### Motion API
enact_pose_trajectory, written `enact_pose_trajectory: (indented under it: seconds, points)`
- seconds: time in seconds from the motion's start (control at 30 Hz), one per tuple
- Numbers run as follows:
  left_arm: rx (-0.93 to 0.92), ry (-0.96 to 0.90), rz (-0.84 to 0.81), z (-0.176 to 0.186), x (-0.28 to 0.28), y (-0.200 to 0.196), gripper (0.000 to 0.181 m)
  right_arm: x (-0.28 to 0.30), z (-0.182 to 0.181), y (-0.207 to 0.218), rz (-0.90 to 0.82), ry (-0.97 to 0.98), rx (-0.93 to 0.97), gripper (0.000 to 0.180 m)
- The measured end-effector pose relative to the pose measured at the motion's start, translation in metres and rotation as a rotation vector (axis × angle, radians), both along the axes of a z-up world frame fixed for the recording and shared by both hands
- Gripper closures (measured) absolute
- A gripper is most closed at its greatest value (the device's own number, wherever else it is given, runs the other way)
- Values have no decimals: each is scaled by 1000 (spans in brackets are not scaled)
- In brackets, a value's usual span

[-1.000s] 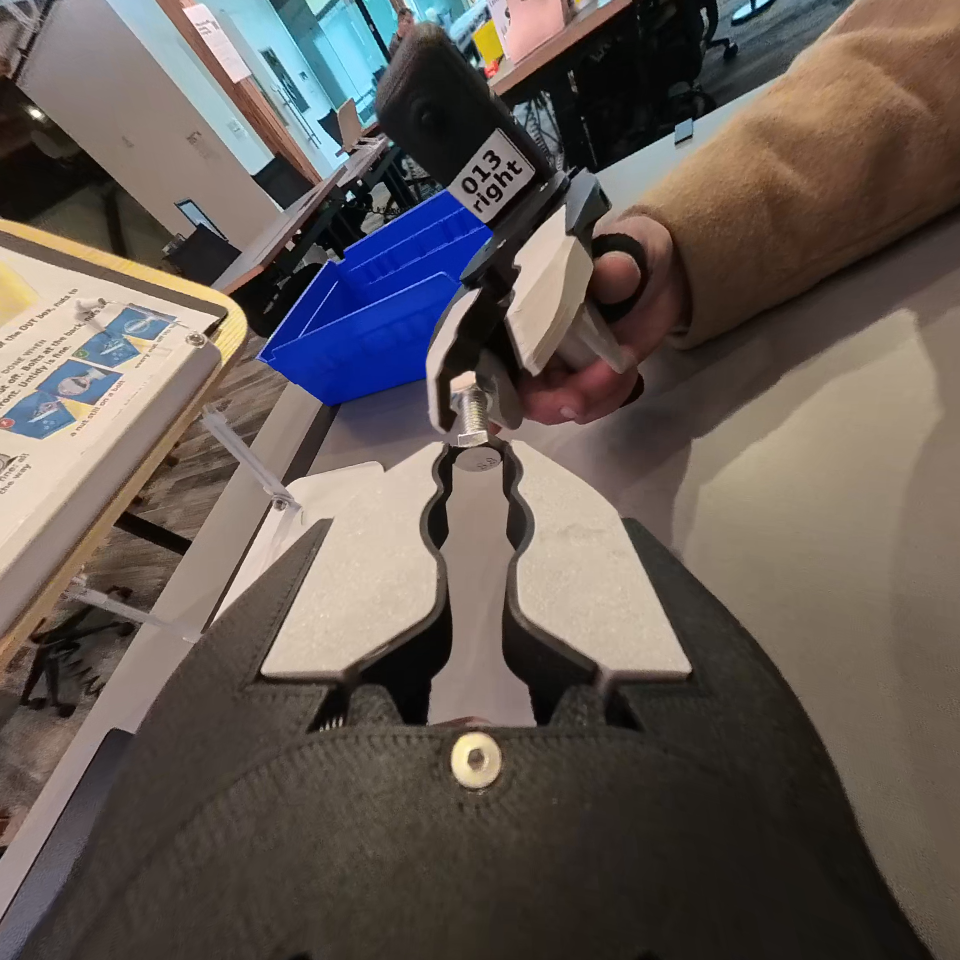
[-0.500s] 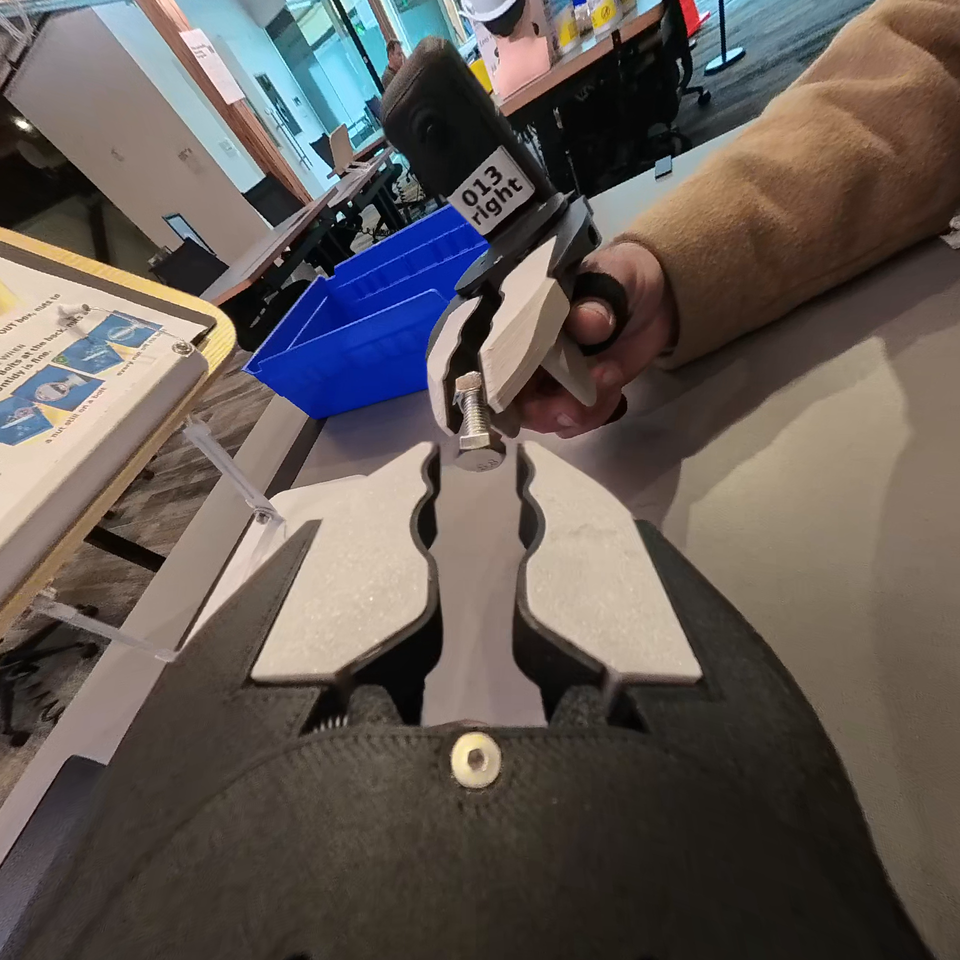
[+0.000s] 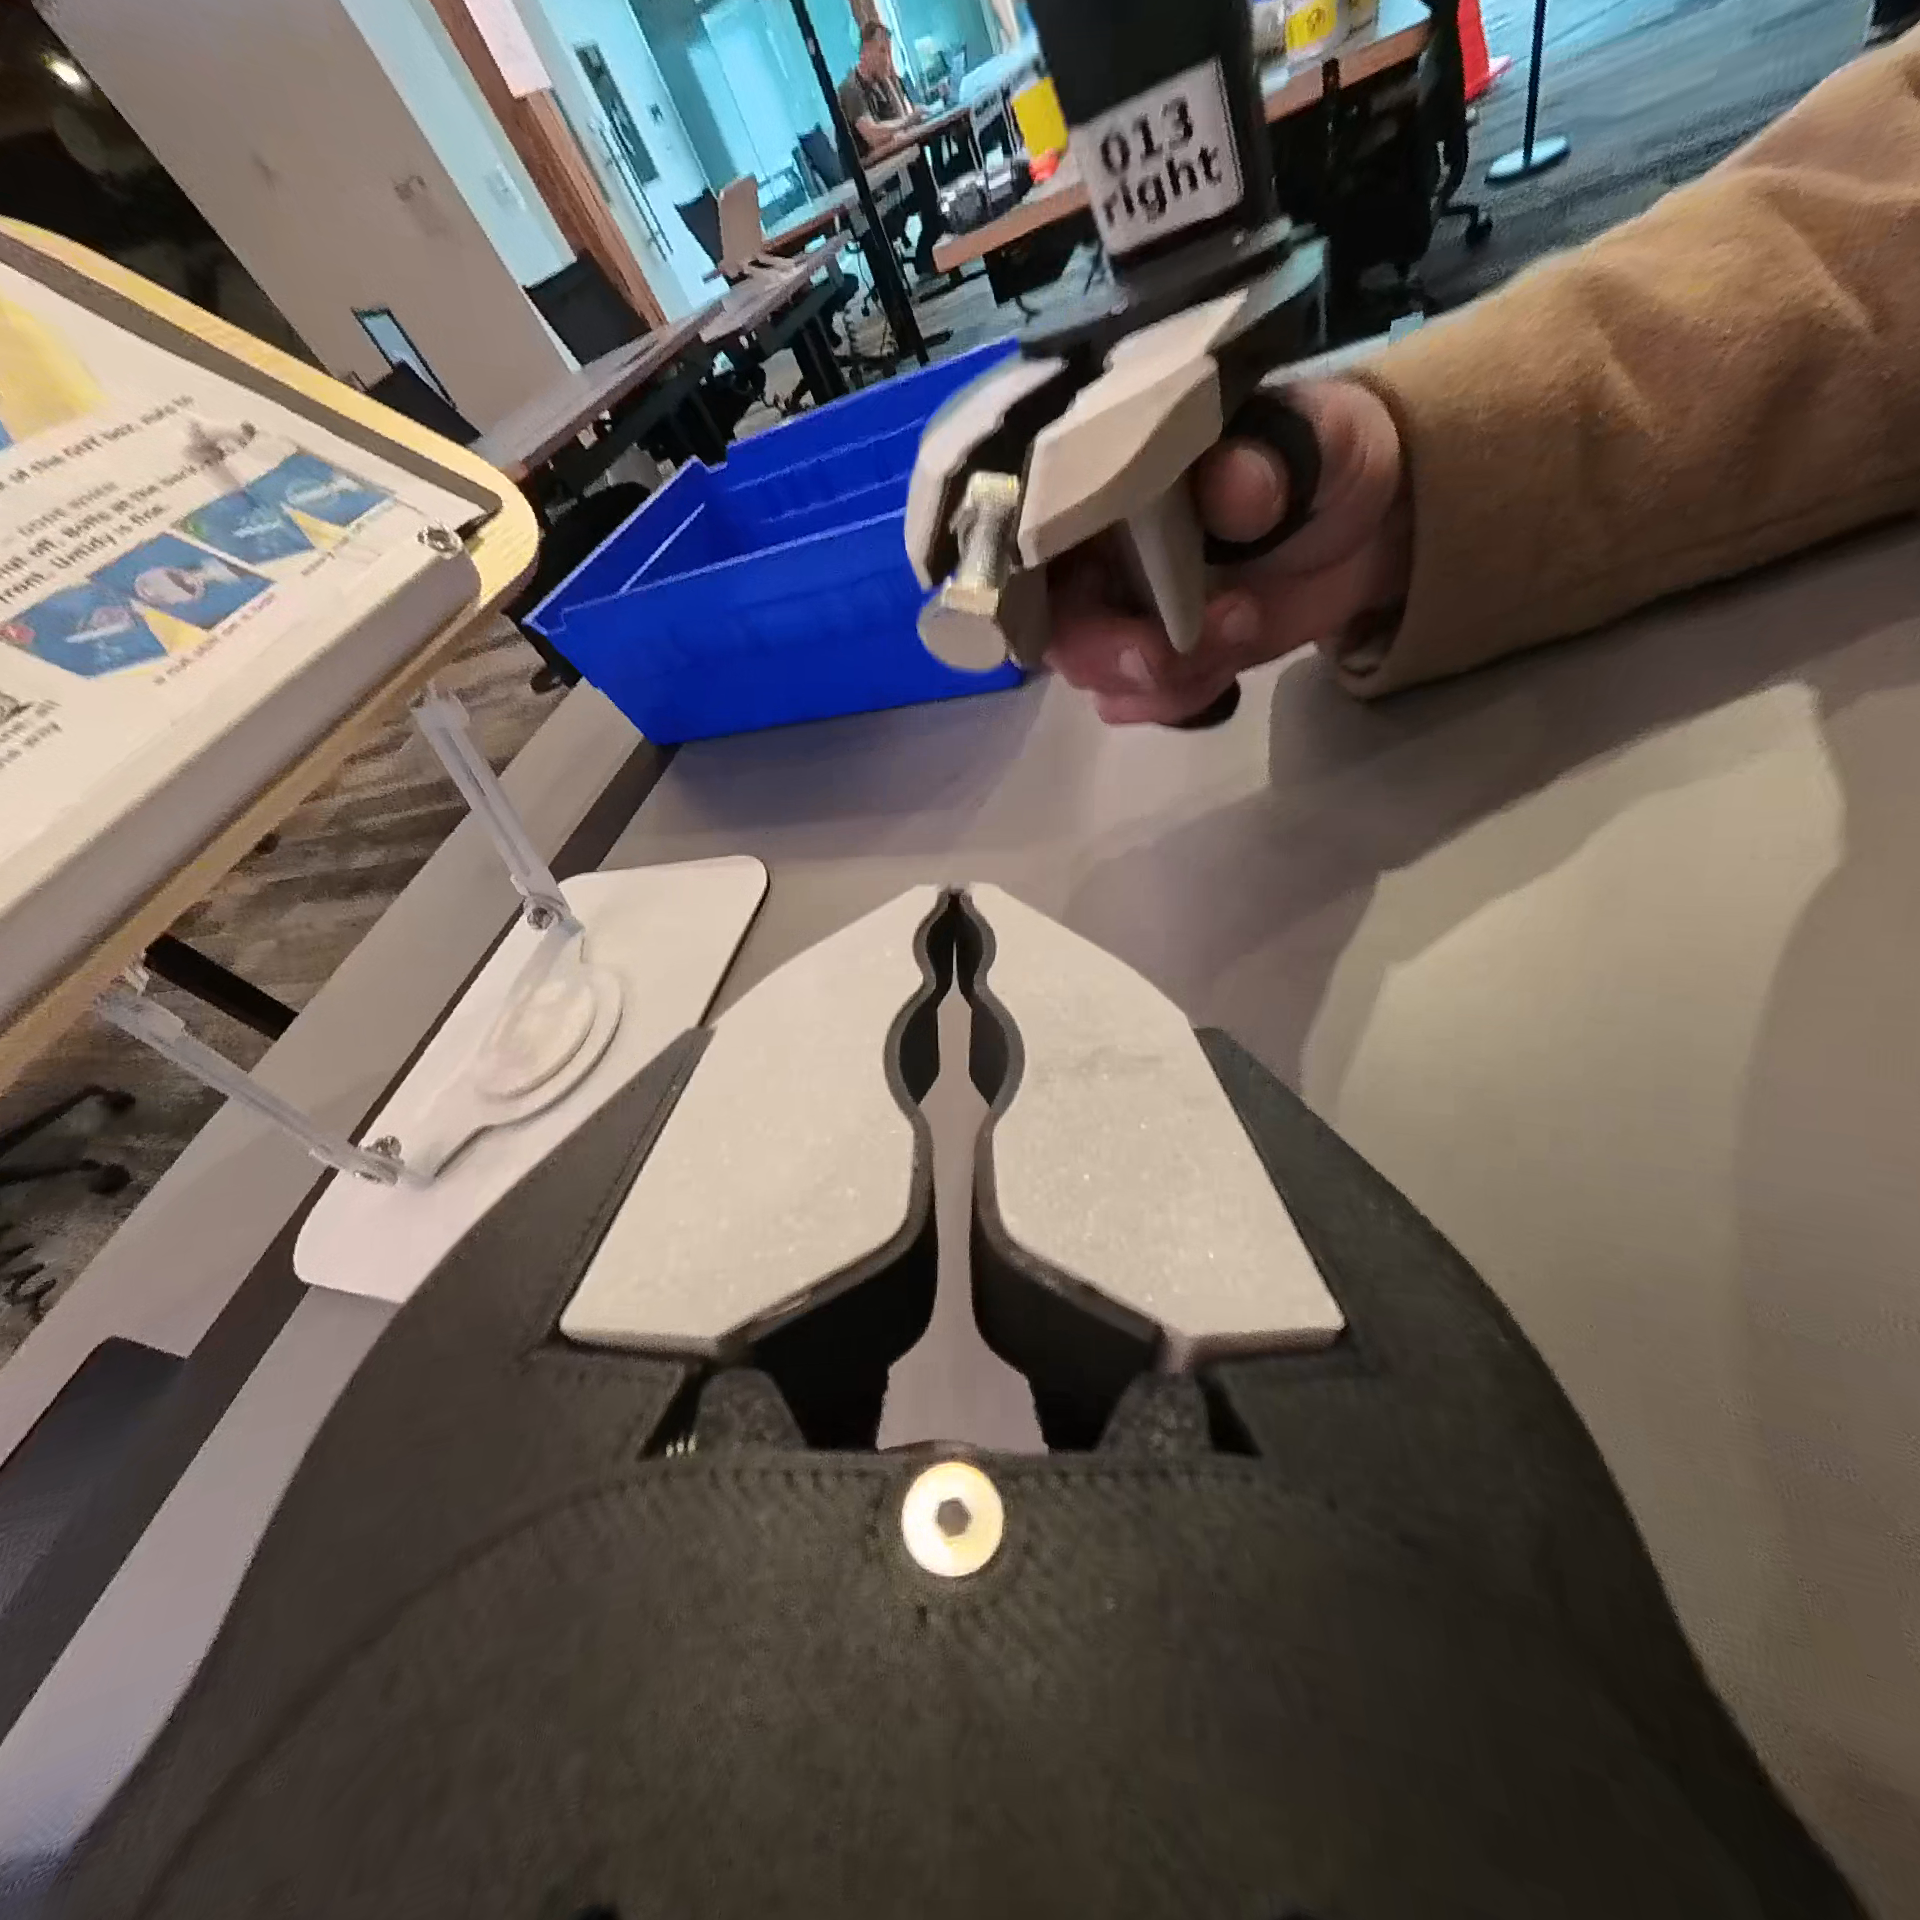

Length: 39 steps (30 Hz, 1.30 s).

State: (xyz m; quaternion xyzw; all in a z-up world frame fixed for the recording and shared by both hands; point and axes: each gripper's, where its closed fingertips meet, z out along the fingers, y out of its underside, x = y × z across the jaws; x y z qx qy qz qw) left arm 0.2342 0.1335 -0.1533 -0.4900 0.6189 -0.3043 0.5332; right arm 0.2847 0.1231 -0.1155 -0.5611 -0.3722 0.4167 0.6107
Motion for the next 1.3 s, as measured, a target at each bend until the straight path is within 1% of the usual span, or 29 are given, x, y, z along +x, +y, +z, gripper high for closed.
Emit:
enact_pose_trajectory:
  seconds: [0.13, 0.23, 0.37, 0.43, 0.47, 0.5, 0.57, 0.63, 0.77, 0.9, 0.97, 1.07, 1.13, 1.23, 1.3]
  points:
    - [38, 71, 38, -13, -9, 4, 181, 12, 18, -2, -55, -56, 104, 162]
    - [43, 80, 60, -16, -16, 7, 181, 40, 46, 1, -157, -86, 194, 161]
    - [47, 96, 80, -19, -22, 10, 181, 112, 94, 18, -388, -105, 283, 161]
    - [39, 103, 86, -21, -22, 11, 181, 155, 106, 33, -526, -145, 304, 161]
    - [39, 102, 89, -21, -22, 12, 181, 177, 105, 43, -590, -179, 292, 161]
    - [36, 101, 91, -22, -22, 13, 181, 196, 99, 55, -638, -226, 263, 161]
    - [29, 101, 93, -23, -21, 14, 181, 232, 75, 83, -738, -330, 195, 161]
    - [18, 102, 99, -24, -20, 15, 181, 258, 35, 109, -784, -479, 89, 161]
    - [0, 100, 101, -28, -20, 17, 181, 275, -37, 134, -777, -656, -86, 161]
    - [-16, 105, 97, -32, -20, 19, 181, 288, -87, 146, -775, -836, -223, 161]
    - [-21, 101, 95, -32, -20, 19, 181, 299, -100, 155, -803, -856, -283, 161]
    - [-26, 104, 99, -33, -21, 20, 181, 307, -113, 164, -789, -943, -328, 161]
    - [-33, 104, 99, -34, -21, 21, 181, 308, -123, 171, -759, -956, -365, 161]
    - [-37, 106, 101, -35, -22, 21, 181, 312, -134, 176, -754, -984, -380, 160]
    - [-45, 103, 97, -36, -22, 22, 181, 311, -134, 174, -736, -989, -365, 160]
